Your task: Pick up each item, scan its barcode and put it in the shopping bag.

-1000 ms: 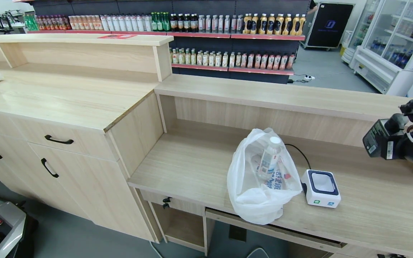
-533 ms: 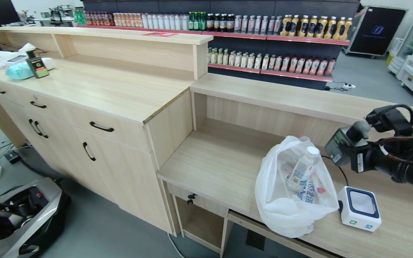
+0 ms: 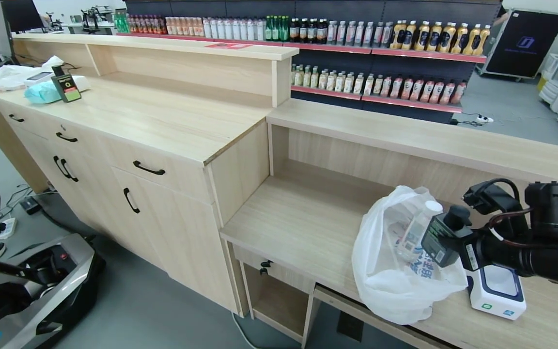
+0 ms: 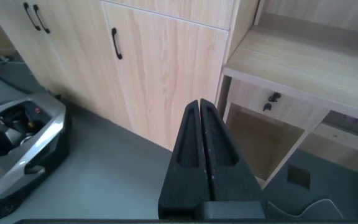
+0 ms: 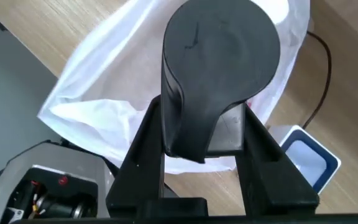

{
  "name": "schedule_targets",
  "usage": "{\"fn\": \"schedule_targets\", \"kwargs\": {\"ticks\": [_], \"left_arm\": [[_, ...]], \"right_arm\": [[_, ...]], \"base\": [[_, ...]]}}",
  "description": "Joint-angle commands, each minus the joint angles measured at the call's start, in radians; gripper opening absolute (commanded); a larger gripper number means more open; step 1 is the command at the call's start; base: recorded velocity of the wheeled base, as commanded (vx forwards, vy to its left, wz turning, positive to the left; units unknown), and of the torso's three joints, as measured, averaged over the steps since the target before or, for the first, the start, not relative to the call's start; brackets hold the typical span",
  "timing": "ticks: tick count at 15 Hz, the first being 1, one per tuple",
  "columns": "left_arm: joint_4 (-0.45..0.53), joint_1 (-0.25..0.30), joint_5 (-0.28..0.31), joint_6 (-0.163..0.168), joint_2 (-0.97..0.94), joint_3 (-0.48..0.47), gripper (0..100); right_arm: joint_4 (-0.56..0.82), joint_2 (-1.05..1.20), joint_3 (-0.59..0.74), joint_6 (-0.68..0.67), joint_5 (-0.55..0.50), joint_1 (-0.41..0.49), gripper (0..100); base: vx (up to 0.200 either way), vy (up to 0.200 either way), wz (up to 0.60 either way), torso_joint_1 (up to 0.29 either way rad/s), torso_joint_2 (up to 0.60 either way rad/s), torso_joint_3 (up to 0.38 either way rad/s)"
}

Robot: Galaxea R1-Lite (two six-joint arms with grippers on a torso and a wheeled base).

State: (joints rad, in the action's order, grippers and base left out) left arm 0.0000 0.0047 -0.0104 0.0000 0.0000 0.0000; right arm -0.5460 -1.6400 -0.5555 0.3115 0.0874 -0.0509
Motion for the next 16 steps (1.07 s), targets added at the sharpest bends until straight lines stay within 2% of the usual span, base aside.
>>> {"fn": "schedule_targets", "kwargs": {"ticks": [1,7,11,16], "left_arm": [[0.0,0.0,0.0,0.0,0.0,0.0,0],[0.0,0.0,0.0,0.0,0.0,0.0,0],[0.0,0.0,0.0,0.0,0.0,0.0,0],[0.0,0.0,0.0,0.0,0.0,0.0,0]], "right_arm": [[-0.023,-0.093,-0.003,0.015,0.046,0.037,0],[-0.221,-0.285,-0.014,0.14,0.281,0.117,0],[-0.229,-0.374,-0.021,0.233,0.331,0.174,0],[-0.304,-0.466,-0.052,0.255,0.419,0.181,0]], "base": [[0.0,0.0,0.0,0.0,0.0,0.0],[0.0,0.0,0.0,0.0,0.0,0.0],[0.0,0.0,0.0,0.0,0.0,0.0],[0.0,0.0,0.0,0.0,0.0,0.0]]}}
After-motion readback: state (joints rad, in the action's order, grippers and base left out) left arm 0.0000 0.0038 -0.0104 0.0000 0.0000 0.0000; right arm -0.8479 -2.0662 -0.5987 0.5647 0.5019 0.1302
